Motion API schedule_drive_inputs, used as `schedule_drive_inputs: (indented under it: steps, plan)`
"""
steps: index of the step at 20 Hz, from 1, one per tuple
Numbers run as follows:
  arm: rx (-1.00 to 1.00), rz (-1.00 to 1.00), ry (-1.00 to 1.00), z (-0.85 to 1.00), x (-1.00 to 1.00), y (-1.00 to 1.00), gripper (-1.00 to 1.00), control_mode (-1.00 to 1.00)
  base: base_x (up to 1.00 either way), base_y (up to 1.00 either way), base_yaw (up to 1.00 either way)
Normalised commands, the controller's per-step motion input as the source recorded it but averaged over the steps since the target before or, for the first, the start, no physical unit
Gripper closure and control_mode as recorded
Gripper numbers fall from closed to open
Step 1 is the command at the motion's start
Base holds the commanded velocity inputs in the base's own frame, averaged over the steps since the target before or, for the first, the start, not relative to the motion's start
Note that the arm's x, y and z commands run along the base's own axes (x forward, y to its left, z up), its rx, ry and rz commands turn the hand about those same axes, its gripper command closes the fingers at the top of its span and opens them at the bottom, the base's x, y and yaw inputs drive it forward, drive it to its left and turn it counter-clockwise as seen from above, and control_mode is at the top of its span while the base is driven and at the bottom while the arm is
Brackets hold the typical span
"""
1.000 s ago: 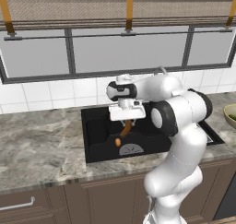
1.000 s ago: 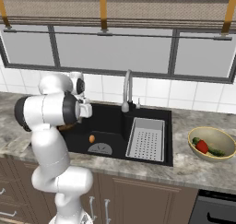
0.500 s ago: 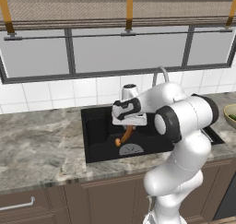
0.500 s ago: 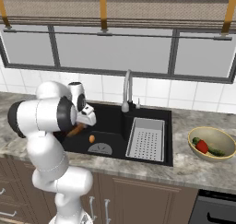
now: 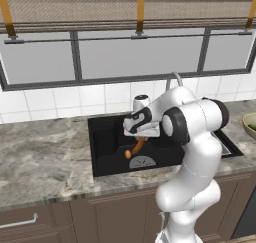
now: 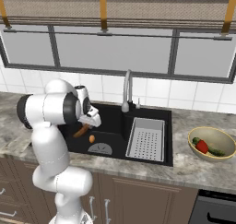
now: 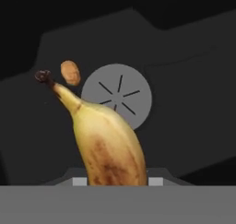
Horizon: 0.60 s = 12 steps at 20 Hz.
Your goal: There is a mixed pile of frozen fruits and vegetables on the counter. Locate all the frozen vegetables and place the items in a bowl on the counter. Take all the frozen fruits and defrost them in a running sink.
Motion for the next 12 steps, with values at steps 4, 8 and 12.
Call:
schedule_drive_inputs:
  steps: [4, 8, 12]
  plan:
    - [-0.01, -0.15, 0.00, -0.39, -0.01, 0.01, 1.00, -1.00, 0.00, 0.00, 0.00]
    - [0.00, -0.16, 0.00, -0.42, 0.00, 0.00, 1.00, -1.00, 0.00, 0.00, 0.00]
    - [0.00, -0.14, 0.00, -0.42, 0.00, 0.00, 1.00, -1.00, 0.00, 0.00, 0.00]
